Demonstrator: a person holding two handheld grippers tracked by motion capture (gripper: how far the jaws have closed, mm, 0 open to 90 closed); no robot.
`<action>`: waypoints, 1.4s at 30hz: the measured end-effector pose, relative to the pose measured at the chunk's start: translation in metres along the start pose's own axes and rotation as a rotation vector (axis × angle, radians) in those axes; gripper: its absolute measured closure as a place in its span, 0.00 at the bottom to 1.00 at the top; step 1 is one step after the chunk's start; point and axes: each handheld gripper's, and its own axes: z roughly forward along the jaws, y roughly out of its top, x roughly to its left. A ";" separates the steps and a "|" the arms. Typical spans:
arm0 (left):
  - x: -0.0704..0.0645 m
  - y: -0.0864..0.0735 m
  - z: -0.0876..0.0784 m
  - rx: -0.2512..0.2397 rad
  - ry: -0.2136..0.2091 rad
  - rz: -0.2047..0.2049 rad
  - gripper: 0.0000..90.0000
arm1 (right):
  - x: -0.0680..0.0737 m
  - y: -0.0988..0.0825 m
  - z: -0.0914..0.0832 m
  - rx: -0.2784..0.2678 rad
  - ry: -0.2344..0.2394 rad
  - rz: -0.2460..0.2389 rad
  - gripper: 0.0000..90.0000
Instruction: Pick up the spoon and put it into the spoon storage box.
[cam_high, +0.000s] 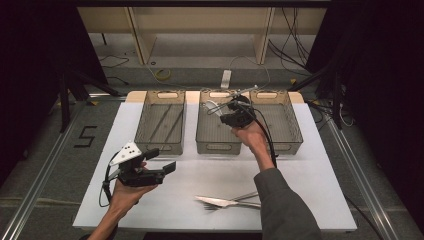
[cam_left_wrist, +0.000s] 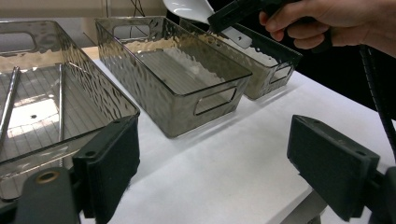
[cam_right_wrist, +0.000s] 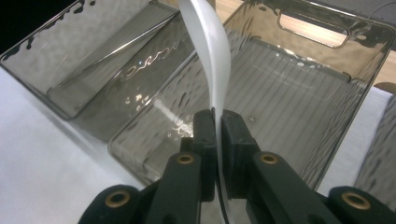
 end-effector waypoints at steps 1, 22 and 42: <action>0.000 0.000 0.000 -0.001 0.000 0.001 0.18 | 0.000 0.002 0.001 0.002 -0.001 0.006 0.95; -0.001 0.001 -0.002 -0.019 0.001 0.016 0.18 | 0.004 0.004 0.041 0.064 -0.014 0.066 0.95; -0.002 0.001 -0.002 -0.022 0.004 0.022 0.18 | 0.003 -0.011 0.057 0.118 -0.016 0.092 0.95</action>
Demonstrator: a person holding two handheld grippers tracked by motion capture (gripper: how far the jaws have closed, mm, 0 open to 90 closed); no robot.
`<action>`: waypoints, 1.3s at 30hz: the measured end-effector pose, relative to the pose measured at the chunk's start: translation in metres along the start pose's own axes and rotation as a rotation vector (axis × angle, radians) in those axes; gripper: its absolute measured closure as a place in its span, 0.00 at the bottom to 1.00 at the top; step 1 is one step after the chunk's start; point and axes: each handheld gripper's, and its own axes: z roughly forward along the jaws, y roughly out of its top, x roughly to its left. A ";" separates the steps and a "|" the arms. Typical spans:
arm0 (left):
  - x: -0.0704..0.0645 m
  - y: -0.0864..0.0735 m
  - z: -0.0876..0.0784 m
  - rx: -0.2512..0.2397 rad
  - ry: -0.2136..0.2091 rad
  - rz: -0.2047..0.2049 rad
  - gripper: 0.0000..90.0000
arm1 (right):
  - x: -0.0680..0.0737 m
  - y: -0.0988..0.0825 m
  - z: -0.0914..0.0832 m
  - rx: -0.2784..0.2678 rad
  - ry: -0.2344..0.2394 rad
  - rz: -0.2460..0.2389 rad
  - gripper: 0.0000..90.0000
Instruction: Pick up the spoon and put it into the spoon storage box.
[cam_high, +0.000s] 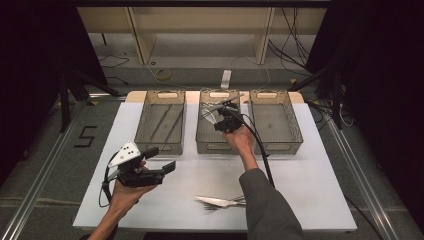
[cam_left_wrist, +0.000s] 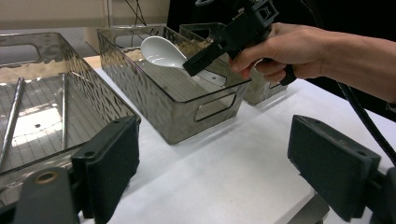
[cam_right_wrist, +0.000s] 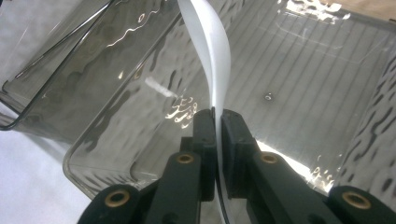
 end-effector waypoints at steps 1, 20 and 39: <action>0.000 0.000 0.000 0.001 0.001 0.000 0.18 | 0.001 0.000 0.000 0.000 -0.001 -0.003 0.95; 0.000 0.000 0.000 0.001 -0.002 0.002 0.18 | 0.004 -0.005 -0.018 -0.033 0.107 -0.048 0.57; 0.000 0.000 0.000 -0.001 0.006 0.005 0.17 | 0.025 -0.068 -0.092 -0.015 0.251 -0.286 0.36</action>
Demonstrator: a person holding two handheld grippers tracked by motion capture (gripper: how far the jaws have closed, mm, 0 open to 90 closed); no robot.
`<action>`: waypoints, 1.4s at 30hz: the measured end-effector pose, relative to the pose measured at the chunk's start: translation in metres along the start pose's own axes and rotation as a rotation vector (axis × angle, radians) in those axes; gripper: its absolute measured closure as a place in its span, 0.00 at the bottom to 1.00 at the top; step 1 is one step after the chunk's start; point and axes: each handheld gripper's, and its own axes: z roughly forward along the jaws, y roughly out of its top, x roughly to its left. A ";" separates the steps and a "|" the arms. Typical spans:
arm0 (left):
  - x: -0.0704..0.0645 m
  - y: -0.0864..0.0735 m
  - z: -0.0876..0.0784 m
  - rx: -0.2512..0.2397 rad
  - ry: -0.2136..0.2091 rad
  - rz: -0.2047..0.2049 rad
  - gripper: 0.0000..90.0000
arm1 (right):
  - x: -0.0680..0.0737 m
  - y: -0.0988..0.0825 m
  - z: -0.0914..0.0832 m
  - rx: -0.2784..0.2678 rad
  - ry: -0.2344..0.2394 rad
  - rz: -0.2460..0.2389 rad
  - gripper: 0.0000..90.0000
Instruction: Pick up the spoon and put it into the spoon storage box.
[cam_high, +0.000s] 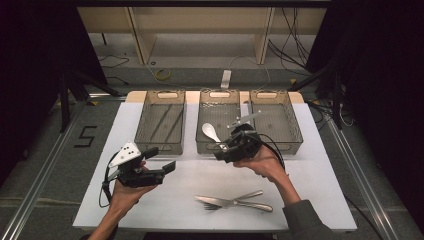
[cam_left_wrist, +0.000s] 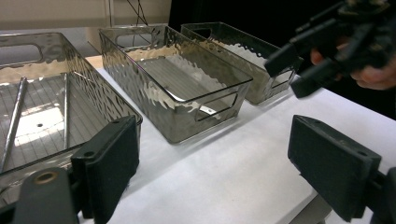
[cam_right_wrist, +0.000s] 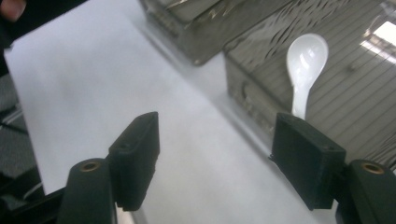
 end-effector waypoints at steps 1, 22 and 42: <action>0.000 0.000 0.000 0.000 -0.001 -0.001 0.17 | 0.003 -0.004 -0.001 0.003 0.000 -0.012 0.36; 0.000 0.000 0.000 0.003 -0.006 0.005 0.17 | 0.035 -0.057 -0.004 0.121 -0.010 -0.097 0.32; 0.000 0.000 -0.001 0.002 -0.008 0.006 0.17 | 0.043 -0.083 -0.002 0.263 -0.011 -0.108 0.35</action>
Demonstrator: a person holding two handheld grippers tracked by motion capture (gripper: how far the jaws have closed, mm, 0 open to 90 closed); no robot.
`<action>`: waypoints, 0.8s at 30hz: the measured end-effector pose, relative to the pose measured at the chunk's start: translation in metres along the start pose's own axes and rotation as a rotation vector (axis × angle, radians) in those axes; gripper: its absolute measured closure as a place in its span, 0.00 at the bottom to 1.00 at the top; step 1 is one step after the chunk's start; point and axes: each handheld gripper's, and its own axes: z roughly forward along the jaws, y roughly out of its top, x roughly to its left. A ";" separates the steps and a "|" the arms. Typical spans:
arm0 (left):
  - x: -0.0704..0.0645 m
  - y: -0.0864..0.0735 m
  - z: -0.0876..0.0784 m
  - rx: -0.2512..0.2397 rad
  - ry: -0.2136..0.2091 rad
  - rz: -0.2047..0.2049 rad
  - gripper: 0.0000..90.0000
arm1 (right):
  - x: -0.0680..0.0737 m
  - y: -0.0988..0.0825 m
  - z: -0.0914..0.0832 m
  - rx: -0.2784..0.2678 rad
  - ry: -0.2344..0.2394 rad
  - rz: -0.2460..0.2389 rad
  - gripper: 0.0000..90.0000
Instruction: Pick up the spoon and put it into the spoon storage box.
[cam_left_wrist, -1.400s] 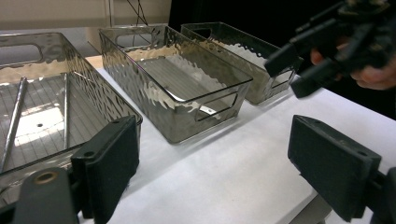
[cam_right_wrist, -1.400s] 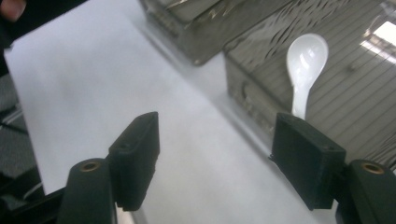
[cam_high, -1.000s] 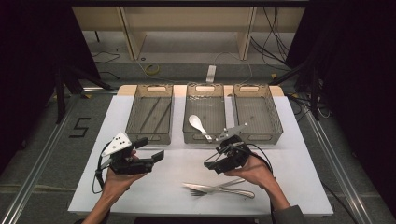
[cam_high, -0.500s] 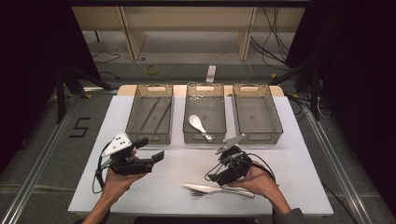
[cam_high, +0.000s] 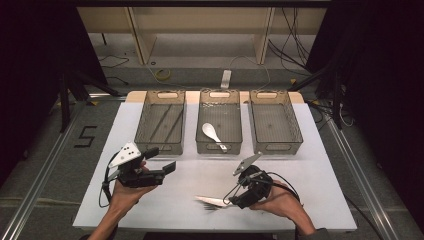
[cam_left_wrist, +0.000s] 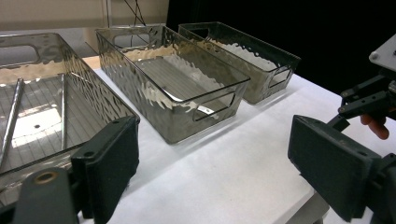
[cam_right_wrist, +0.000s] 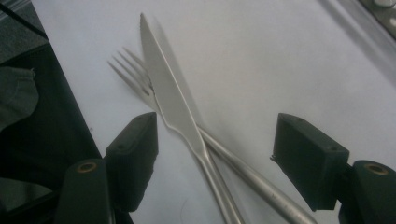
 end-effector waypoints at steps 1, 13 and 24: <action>0.000 0.000 0.000 -0.001 0.000 -0.001 0.17 | 0.001 -0.002 0.000 0.014 -0.001 0.006 0.35; -0.001 0.000 -0.001 -0.005 0.004 0.005 0.17 | 0.003 -0.013 0.010 0.081 0.005 0.010 0.30; -0.001 0.000 0.000 -0.012 0.001 0.005 0.17 | 0.007 -0.018 0.017 0.127 0.004 -0.005 0.34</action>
